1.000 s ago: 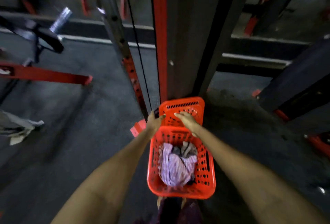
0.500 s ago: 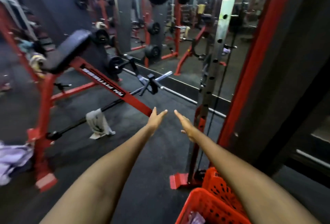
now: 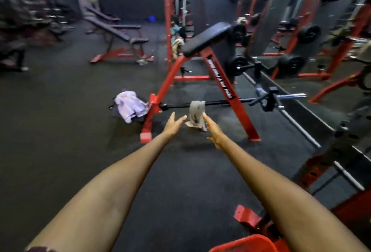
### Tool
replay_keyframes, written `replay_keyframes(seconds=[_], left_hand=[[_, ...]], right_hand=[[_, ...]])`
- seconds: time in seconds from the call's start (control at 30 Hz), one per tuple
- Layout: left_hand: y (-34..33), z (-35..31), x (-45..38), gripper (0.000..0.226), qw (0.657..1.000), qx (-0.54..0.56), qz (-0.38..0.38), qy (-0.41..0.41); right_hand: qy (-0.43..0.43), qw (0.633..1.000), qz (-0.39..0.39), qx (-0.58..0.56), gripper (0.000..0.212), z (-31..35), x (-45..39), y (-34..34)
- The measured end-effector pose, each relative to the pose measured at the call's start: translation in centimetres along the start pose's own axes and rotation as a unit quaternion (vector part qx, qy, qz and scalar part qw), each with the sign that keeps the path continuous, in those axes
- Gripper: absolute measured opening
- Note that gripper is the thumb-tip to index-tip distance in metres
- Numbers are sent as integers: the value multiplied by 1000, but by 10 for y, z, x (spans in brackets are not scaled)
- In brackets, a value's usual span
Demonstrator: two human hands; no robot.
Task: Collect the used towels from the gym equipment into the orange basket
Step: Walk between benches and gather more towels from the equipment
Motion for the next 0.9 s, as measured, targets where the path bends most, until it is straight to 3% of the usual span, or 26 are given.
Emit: replay_keyframes(seconds=[0.07, 0.1, 0.2, 0.23, 0.3, 0.4, 0.53, 0.9], left_hand=[[52, 30, -16, 112, 999, 4, -51, -9], [80, 43, -16, 113, 997, -2, -80, -1], [136, 27, 27, 70, 988, -2, -151, 14], [151, 24, 31, 65, 986, -3, -167, 13], [186, 28, 35, 68, 979, -5, -204, 24], [233, 30, 38, 72, 968, 14, -251, 27], [285, 26, 27, 71, 957, 33, -286, 14], [450, -2, -36, 68, 940, 75, -334, -5]], right_hand=[[11, 999, 41, 13, 59, 5, -2, -39], [15, 998, 63, 21, 59, 8, -3, -61], [19, 992, 120, 33, 60, 15, -4, -117], [20, 990, 135, 35, 58, 18, -3, -131], [26, 984, 169, 43, 58, 28, -2, -168], [32, 974, 214, 67, 83, 42, -4, -218], [56, 957, 273, 75, 59, 69, -15, -277], [114, 937, 305, 124, 60, 168, -83, -440]])
Point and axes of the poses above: each hand's wrist, its own x-axis away from the middle knuckle, its own y-axis out of the back of the hand, z = x × y, the point moved 6 cm from there along -x, towards the middle knuckle, and after that the axes turned 11 degrees about x, right-handed, at the moved point
